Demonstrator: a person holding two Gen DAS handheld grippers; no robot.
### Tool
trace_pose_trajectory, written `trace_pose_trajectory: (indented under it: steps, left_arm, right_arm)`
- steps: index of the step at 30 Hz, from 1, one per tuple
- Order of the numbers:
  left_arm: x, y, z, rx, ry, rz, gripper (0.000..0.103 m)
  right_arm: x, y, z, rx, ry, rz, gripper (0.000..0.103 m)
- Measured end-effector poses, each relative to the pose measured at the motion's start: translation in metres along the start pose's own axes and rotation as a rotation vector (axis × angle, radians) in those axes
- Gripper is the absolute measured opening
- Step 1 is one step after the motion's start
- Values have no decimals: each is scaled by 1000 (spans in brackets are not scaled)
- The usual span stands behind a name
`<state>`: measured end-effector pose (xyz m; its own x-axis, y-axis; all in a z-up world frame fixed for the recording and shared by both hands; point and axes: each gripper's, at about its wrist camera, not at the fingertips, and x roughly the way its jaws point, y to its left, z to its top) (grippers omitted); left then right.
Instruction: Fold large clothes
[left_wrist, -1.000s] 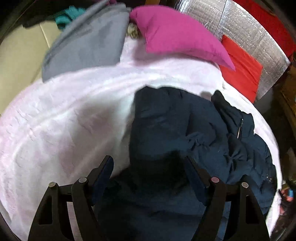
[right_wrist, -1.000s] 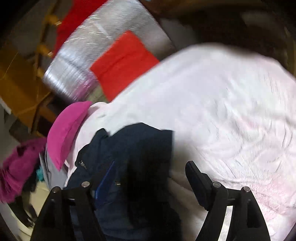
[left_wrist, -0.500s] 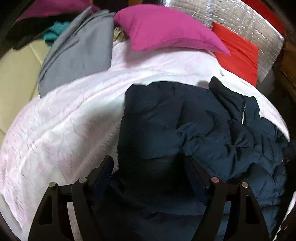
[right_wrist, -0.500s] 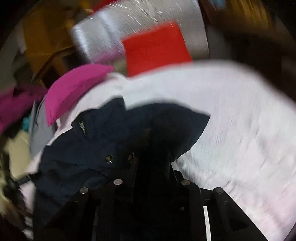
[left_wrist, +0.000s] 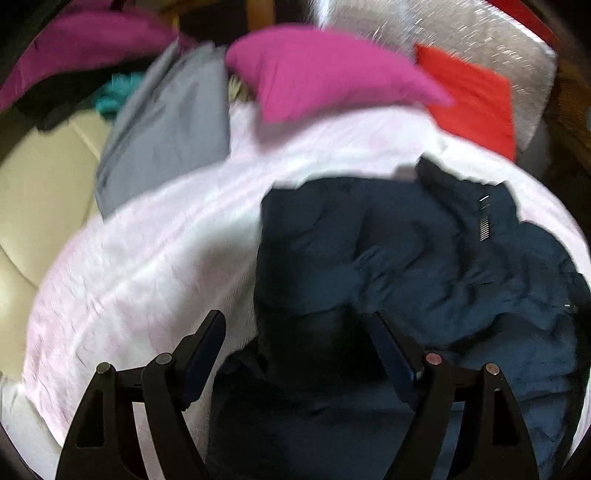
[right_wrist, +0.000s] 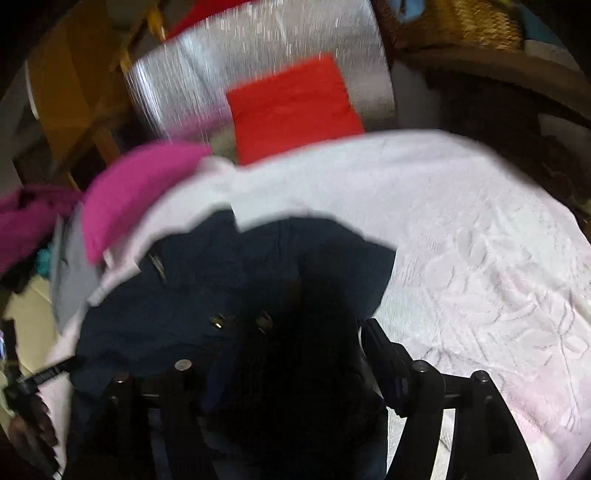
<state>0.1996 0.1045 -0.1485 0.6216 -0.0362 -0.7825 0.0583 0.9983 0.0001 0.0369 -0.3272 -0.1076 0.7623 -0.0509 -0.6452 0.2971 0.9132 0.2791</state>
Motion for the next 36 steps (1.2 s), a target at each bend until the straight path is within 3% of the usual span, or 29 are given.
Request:
trace_pose_trajectory:
  steps: [3, 5, 7, 8, 11, 14, 19, 23, 25, 27, 28, 30, 32, 36]
  left_arm:
    - [-21, -13, 2, 13, -82, -70, 82]
    - [-24, -28, 2, 33, -105, -129, 82]
    - [-22, -44, -1, 75, -99, -144, 82]
    - [-18, -53, -2, 104, -87, -139, 82]
    - [-8, -70, -9, 158, -48, -141, 82]
    - [16, -74, -23, 182, 65, -111, 82]
    - [18, -74, -25, 195, 88, -115, 82]
    - [1, -63, -18, 128, 52, -153, 82]
    - [-8, -59, -14, 128, 5, -132, 82]
    - [-8, -52, -9, 121, -18, -69, 82]
    - [-1, -45, -8, 108, -5, -39, 82]
    - [20, -35, -9, 83, 65, 1, 82]
    - [36, -27, -13, 48, 121, -33, 83]
    - [24, -31, -9, 59, 75, -37, 83]
  right_arm:
    - [-15, 15, -2, -19, -28, 128, 70]
    - [-14, 36, -9, -57, 4, 202, 61]
    - [3, 56, -18, -95, 81, 245, 42]
    - [12, 64, -23, -103, 122, 263, 42]
    - [37, 82, -39, -128, 210, 249, 42]
    - [73, 85, -57, -156, 351, 205, 42]
    - [67, 83, -55, -148, 358, 211, 42]
    - [47, 82, -45, -116, 273, 270, 42]
    - [48, 84, -43, -122, 269, 259, 42]
    - [63, 82, -49, -116, 334, 217, 41]
    - [72, 78, -54, -108, 379, 204, 39]
    - [70, 75, -53, -103, 379, 208, 39]
    - [61, 76, -47, -89, 365, 230, 39]
    - [46, 69, -35, -53, 282, 286, 39]
